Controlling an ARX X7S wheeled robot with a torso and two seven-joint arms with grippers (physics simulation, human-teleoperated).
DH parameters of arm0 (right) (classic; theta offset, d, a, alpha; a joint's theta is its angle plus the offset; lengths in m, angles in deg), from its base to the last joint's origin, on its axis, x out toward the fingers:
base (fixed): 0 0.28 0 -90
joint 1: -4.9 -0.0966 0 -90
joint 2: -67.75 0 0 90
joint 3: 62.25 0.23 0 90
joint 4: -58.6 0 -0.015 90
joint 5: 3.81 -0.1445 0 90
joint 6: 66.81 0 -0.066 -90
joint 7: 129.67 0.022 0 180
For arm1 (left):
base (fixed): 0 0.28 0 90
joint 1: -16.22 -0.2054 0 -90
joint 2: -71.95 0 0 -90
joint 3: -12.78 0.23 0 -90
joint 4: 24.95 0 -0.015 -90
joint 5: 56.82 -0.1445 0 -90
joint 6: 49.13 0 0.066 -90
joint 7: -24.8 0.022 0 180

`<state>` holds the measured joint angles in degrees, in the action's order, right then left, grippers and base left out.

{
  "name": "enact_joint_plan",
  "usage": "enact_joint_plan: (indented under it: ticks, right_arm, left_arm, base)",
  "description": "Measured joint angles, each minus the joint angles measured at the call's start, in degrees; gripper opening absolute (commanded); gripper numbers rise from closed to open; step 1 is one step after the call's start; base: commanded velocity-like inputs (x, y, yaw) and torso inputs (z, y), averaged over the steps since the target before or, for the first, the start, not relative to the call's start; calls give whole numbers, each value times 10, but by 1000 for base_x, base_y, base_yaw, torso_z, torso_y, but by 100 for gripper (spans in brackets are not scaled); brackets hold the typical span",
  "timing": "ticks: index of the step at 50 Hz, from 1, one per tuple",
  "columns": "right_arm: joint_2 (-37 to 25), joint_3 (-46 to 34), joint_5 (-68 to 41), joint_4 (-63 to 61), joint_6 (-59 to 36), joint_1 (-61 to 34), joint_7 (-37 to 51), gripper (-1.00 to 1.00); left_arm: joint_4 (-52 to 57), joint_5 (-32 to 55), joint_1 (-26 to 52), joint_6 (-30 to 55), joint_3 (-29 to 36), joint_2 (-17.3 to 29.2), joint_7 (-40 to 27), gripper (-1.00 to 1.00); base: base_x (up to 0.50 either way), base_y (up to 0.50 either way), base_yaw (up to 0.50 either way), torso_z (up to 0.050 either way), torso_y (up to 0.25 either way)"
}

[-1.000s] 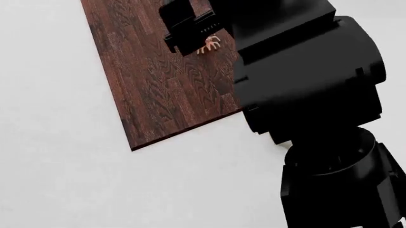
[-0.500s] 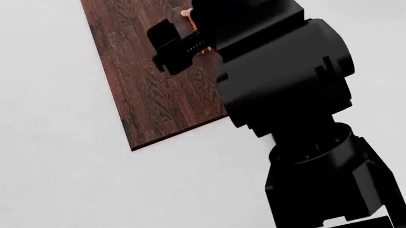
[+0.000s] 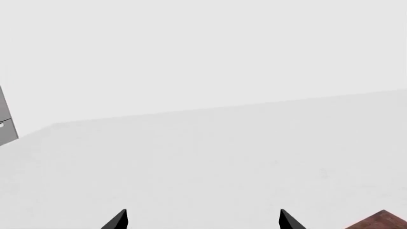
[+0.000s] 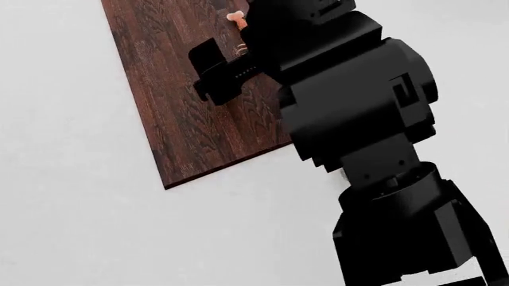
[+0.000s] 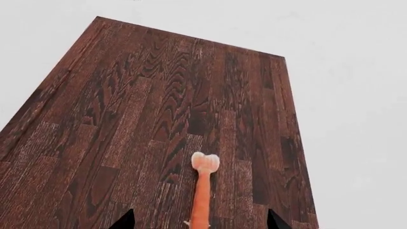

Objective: Clear the non-vegetable object off the cutting board and place the vegetables onto it.

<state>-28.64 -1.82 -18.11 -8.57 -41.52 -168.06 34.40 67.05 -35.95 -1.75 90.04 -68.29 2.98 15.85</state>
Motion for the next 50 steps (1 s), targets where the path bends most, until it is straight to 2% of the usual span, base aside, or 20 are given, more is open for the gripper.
enact_joint_plan:
  ticks: [13, 14, 30, 50]
  right_arm:
    - [-4, 7, -19, 14, 8, -1, 0, 100]
    - [-4, 7, -18, 14, 8, -1, 0, -100]
    - [-6, 2, -12, -8, -10, 2, 4, -100]
    - [-51, -15, -21, -117, -100, -11, 5, -100]
  left_arm:
    - [-1, 1, 0, -1, 2, 1, -2, 100]
    - [-1, 1, 0, 0, 2, 1, -2, 100]
    - [0, 3, 5, 2, 2, 2, -4, 100]
    - [11, 10, 12, 12, -2, 5, -8, 100]
  base:
    - [3, 2, 3, 0, -4]
    - [0, 0, 0, 0, 0]
    - [0, 0, 0, -1, -2]
    - [0, 0, 0, 0, -1]
